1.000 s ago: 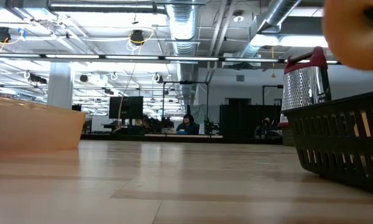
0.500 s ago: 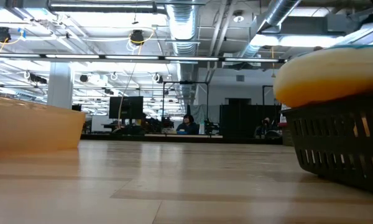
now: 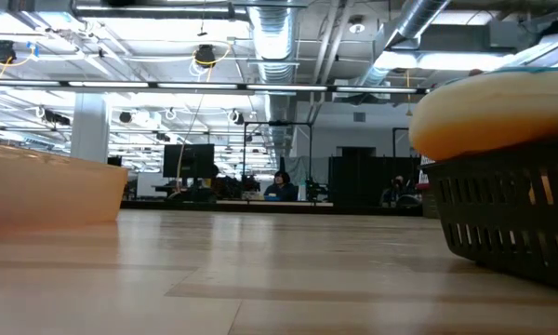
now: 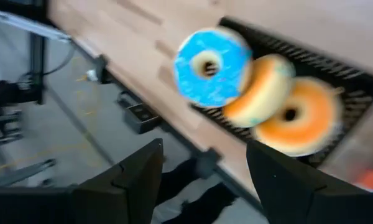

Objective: Pick & Place Food Item
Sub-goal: Put the blue donut into the black bin

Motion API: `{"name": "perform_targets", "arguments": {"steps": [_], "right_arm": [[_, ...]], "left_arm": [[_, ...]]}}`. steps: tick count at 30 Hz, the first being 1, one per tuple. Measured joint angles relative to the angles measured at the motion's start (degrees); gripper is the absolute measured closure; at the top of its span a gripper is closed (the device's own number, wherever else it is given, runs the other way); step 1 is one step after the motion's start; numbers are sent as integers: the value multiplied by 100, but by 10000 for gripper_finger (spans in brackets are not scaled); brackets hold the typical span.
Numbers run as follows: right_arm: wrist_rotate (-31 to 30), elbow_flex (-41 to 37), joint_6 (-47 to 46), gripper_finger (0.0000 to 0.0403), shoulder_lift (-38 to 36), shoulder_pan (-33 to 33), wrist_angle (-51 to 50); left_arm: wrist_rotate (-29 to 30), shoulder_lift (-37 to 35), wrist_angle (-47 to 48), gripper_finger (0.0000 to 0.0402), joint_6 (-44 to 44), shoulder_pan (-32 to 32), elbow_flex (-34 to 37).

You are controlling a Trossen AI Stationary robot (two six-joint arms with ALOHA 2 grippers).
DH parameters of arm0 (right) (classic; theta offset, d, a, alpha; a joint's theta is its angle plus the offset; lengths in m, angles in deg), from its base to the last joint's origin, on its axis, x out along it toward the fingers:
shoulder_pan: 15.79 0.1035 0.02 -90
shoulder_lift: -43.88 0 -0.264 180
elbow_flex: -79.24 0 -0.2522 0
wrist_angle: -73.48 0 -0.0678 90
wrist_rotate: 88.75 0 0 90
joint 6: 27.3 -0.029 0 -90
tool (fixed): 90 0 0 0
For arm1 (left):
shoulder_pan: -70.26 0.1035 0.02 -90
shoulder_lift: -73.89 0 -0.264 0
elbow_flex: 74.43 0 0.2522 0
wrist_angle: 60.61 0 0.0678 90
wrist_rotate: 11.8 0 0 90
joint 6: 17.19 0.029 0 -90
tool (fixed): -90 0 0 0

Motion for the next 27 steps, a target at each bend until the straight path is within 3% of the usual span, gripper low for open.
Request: {"name": "perform_targets", "arguments": {"steps": [4, 10, 16, 27], "right_arm": [[-1, 372, 12, 179, 0, 12, -869], [-287, 770, -118, 179, 0, 267, -1240], [-790, 978, -604, 179, 0, 700, -1465], [-1058, 992, -1145, 179, 2, 1157, -1448]], "left_arm": [[-765, 535, -453, 260, -894, 419, 2], [-814, 1401, -1188, 247, -1827, 757, 4], [-1217, 2155, -2879, 247, -2113, 852, -3], [-1155, 2771, -2745, 247, -2628, 1135, 2]]}}
